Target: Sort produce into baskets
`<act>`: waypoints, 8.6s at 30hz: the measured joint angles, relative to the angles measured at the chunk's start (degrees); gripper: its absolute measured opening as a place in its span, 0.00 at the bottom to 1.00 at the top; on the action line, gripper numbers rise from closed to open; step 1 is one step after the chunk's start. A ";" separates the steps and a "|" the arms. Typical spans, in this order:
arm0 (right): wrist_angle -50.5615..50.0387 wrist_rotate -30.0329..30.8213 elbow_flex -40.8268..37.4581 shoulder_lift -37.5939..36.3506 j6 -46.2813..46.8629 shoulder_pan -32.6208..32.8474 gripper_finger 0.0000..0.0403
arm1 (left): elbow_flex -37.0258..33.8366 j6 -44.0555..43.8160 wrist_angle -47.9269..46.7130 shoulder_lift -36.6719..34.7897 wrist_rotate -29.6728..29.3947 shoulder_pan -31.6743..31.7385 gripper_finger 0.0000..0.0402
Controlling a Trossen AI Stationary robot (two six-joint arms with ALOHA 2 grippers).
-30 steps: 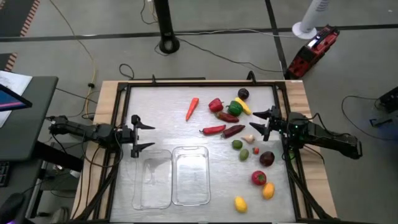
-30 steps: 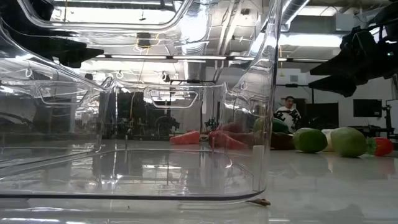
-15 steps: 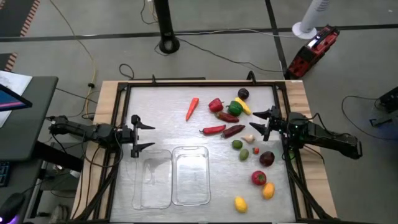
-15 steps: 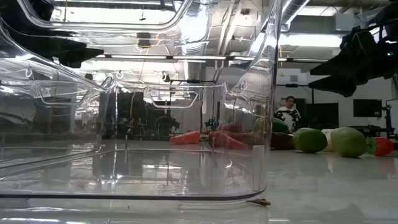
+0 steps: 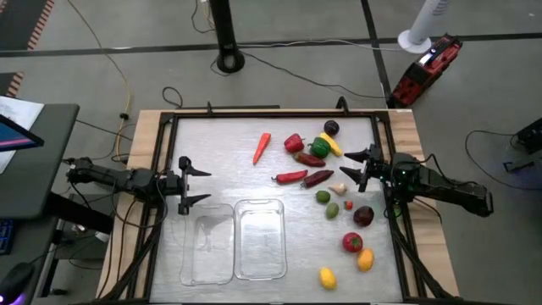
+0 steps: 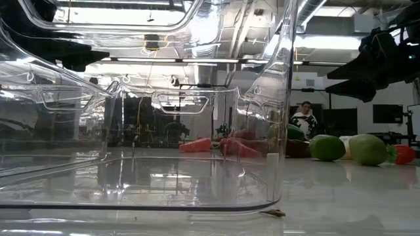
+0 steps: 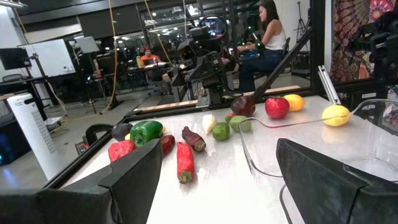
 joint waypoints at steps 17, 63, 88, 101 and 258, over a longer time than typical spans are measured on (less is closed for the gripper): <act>0.00 -0.02 0.02 -0.02 0.00 0.02 0.81 | 0.00 0.02 0.00 0.00 0.00 -0.02 0.76; 18.62 -7.40 -0.07 0.00 5.00 -0.29 0.81 | 19.61 -20.87 4.94 39.69 5.61 21.18 0.58; 15.07 2.14 1.17 4.76 1.17 8.95 0.81 | 46.70 -17.27 1.52 86.09 19.80 37.24 0.58; 15.88 -2.58 1.18 4.87 2.49 8.41 0.81 | 63.41 -16.45 -12.58 101.76 14.49 40.37 0.77; 13.99 -3.69 1.20 4.87 8.09 12.13 0.81 | 108.33 -1.71 -59.70 125.11 15.99 23.79 0.24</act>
